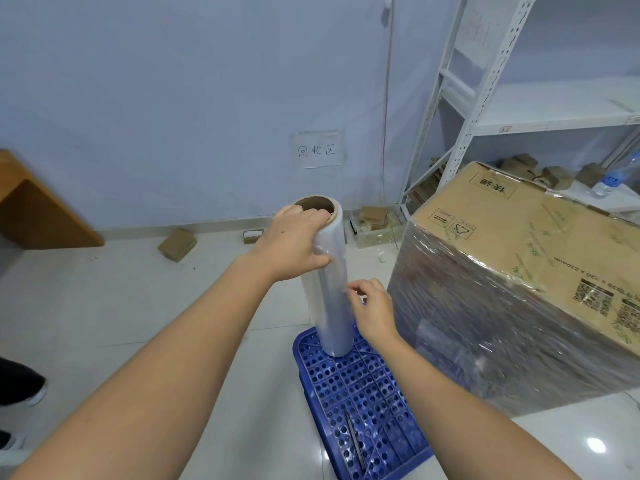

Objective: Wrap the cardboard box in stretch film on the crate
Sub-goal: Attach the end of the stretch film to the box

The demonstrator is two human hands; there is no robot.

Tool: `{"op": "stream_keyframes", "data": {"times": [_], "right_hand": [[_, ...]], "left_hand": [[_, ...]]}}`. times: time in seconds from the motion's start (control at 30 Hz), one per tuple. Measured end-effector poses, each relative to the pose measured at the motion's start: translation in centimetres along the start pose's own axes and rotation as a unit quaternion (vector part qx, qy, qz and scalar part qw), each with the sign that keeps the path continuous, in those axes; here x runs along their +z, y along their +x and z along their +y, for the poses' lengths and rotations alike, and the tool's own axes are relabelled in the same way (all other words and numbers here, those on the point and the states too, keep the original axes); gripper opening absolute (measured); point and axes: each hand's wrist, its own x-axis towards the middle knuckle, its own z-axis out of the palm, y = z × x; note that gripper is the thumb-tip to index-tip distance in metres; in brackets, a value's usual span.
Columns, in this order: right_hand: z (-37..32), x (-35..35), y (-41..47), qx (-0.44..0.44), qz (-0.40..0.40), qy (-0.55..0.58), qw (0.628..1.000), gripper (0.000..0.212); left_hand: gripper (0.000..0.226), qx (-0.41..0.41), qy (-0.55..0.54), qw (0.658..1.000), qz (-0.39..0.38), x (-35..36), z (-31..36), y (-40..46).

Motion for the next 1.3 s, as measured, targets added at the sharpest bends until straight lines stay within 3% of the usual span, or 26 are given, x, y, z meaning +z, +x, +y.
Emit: {"op": "stream_keyframes", "data": {"times": [0.1, 0.23, 0.37, 0.43, 0.53, 0.6, 0.67, 0.77, 0.93, 1.2, 1.3], "right_hand": [[-0.5, -0.1, 0.1, 0.027, 0.026, 0.026, 0.999, 0.014], [-0.5, 0.7, -1.9, 0.032, 0.000, 0.016, 0.999, 0.020], [0.1, 1.7, -3.9, 0.014, -0.016, 0.004, 1.000, 0.014], [-0.1, 1.6, -3.8, 0.023, -0.033, 0.033, 0.999, 0.002], [0.5, 2.2, -2.1, 0.044, -0.064, 0.041, 0.996, 0.039], [1.4, 3.1, -0.5, 0.080, -0.079, 0.019, 0.993, 0.051], [2.3, 3.8, 0.6, 0.117, -0.081, 0.018, 0.990, 0.044], [3.1, 4.1, 1.5, 0.118, -0.062, -0.010, 0.991, 0.011], [4.1, 3.8, 0.0, 0.106, -0.083, -0.038, 0.990, 0.013], [4.7, 1.9, -3.9, 0.000, -0.144, -0.213, 0.966, 0.012], [5.1, 1.8, -4.5, 0.011, -0.128, -0.163, 0.978, 0.011]], "left_hand": [[0.063, -0.004, -0.013, 1.000, 0.002, -0.4, -1.5, 0.0], [0.067, -0.025, -0.025, 0.999, 0.004, -0.5, -2.9, 0.5], [0.059, -0.040, -0.035, 0.998, 0.020, 0.1, -3.2, 0.8], [0.066, -0.050, -0.062, 0.996, 0.027, 0.4, -3.0, 0.7], [0.078, -0.033, -0.086, 0.994, 0.055, 0.7, -2.9, 0.4], [0.080, -0.029, -0.070, 0.996, 0.054, 0.9, -3.1, 0.3], [0.077, -0.032, -0.049, 0.997, 0.053, 1.1, -3.5, 0.2], [0.075, -0.045, -0.047, 0.996, 0.062, 1.3, -4.2, -0.4], [0.067, -0.078, -0.036, 0.993, 0.076, 1.5, -5.0, -1.6], [0.065, -0.096, -0.021, 0.993, 0.063, 1.0, -2.5, -1.8], [0.066, -0.082, -0.013, 0.995, 0.056, 0.9, -1.8, -1.4]]}}
